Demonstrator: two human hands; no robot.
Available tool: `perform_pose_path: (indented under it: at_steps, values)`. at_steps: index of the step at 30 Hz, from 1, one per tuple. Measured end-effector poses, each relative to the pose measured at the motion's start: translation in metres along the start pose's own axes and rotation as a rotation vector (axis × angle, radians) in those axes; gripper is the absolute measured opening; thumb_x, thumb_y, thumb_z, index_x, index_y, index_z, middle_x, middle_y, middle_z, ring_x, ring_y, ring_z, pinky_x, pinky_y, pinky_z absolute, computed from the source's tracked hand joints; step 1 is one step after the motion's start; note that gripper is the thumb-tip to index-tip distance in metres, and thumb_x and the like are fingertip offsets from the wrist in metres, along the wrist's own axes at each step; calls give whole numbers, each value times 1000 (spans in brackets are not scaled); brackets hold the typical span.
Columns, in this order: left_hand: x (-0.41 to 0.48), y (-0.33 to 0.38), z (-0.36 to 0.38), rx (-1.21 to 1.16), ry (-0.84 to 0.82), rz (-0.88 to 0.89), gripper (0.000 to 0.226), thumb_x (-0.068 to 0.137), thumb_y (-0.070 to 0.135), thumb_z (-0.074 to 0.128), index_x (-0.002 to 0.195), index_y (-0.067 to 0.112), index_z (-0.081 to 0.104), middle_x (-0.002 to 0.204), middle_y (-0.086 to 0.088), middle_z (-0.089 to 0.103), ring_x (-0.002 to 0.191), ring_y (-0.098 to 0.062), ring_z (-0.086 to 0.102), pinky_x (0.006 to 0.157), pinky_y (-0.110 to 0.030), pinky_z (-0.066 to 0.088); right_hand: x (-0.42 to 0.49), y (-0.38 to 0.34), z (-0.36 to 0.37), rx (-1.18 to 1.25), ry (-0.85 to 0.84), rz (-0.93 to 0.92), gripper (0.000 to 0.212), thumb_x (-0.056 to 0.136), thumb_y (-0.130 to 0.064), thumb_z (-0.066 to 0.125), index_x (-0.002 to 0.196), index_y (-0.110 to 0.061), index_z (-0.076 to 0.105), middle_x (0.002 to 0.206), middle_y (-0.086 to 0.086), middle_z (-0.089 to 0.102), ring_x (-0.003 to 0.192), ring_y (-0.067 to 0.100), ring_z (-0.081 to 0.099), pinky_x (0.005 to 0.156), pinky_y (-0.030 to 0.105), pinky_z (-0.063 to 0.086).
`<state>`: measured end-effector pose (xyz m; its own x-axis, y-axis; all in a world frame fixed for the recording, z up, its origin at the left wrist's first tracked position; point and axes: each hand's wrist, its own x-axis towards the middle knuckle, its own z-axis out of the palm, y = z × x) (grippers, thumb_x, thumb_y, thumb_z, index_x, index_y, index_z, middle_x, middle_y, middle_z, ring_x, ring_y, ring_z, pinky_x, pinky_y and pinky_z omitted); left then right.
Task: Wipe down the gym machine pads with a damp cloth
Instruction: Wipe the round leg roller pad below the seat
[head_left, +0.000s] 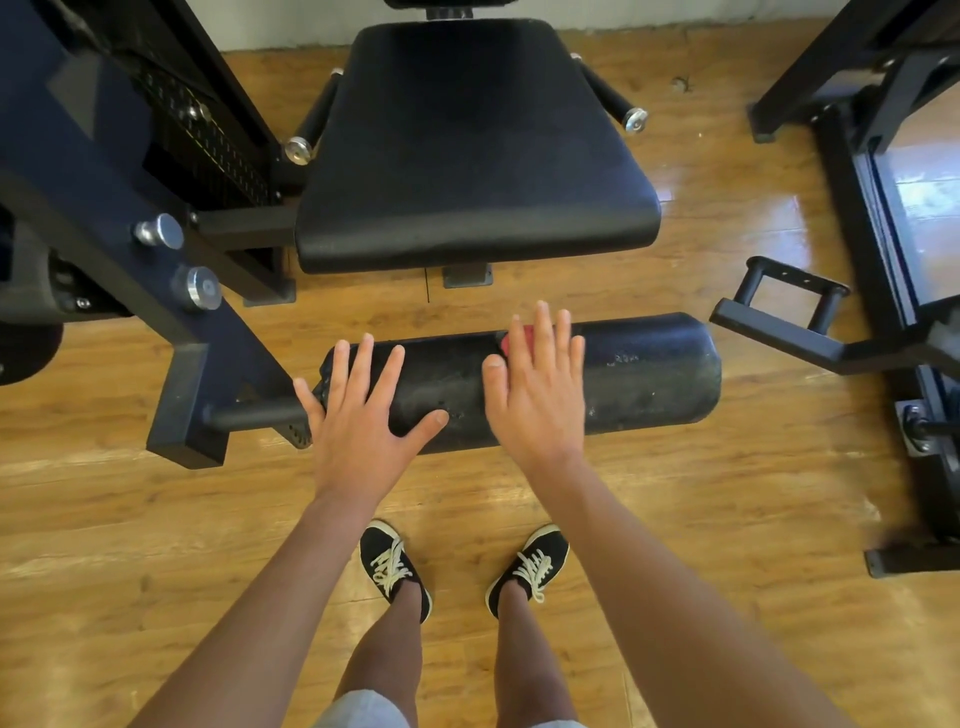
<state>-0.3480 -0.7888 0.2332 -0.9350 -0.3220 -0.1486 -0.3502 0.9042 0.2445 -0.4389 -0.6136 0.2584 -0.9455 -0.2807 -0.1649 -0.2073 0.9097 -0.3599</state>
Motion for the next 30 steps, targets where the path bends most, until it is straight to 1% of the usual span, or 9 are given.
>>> perform_pose_path:
  at_steps: [3, 7, 10, 13, 15, 19, 23, 26, 30]
  values:
    - [1, 1, -1, 4, -8, 5, 96, 87, 90, 24, 162, 30, 24, 172, -2, 9, 158, -21, -11, 121, -67, -5, -1, -11, 6, 2, -16, -73, 63, 108, -43, 15, 161, -12, 29, 171, 11, 10, 159, 28, -4, 127, 42, -7]
    - [2, 2, -2, 8, -13, 9, 94, 88, 89, 25, 162, 31, 22, 172, -1, 7, 158, -21, -11, 121, -66, -6, 2, 8, 4, -50, -35, -134, 60, 110, -43, 12, 163, -17, 22, 172, 8, 6, 159, 23, -7, 126, 38, -11]
    - [3, 2, -1, 7, -9, 9, 94, 88, 88, 26, 162, 31, 23, 172, -2, 8, 158, -22, -10, 121, -67, -5, 3, 11, 4, -37, -23, -85, 62, 109, -45, 11, 163, -18, 22, 172, 8, 4, 158, 24, -9, 126, 38, -12]
    - [2, 1, 0, 12, -1, 8, 94, 87, 89, 25, 161, 31, 23, 172, -1, 8, 158, -22, -9, 121, -68, -4, 0, -4, 8, 4, -12, -10, 67, 107, -49, 8, 163, -15, 22, 172, 7, 3, 158, 25, -12, 126, 39, -12]
    - [1, 0, 0, 8, 13, 13, 94, 87, 89, 26, 161, 31, 24, 172, -1, 10, 158, -22, -8, 120, -67, -5, -1, -16, 11, 31, -17, 2, 67, 107, -49, 8, 163, -14, 22, 172, 7, 3, 158, 25, -12, 126, 39, -13]
    - [1, 0, 2, -19, 28, 21, 93, 87, 88, 29, 160, 31, 26, 171, -1, 13, 159, -22, -6, 119, -66, -7, -2, -28, 15, 39, -59, -66, 65, 108, -47, 10, 163, -14, 21, 172, 8, 3, 158, 24, -12, 126, 39, -11]
    - [1, -1, 1, -25, 16, 20, 92, 88, 87, 31, 161, 32, 24, 172, 0, 10, 158, -21, -9, 120, -65, -8, 1, -6, 7, -65, -84, -201, 64, 109, -47, 8, 164, -15, 17, 172, 9, 3, 159, 23, -9, 127, 39, -10]
    - [1, 0, 0, -30, 11, 17, 92, 88, 88, 31, 161, 32, 23, 172, 0, 9, 158, -20, -11, 119, -63, -11, 3, 1, 3, -31, -61, -137, 64, 109, -48, 9, 164, -15, 19, 172, 10, 4, 158, 24, -9, 126, 38, -11]
    - [1, 1, -4, -33, -5, 16, 92, 88, 87, 32, 161, 32, 23, 172, -1, 9, 158, -21, -10, 118, -64, -13, -1, -19, 10, 57, -60, -42, 66, 107, -48, 11, 163, -13, 20, 172, 10, 2, 158, 26, -12, 125, 39, -13]
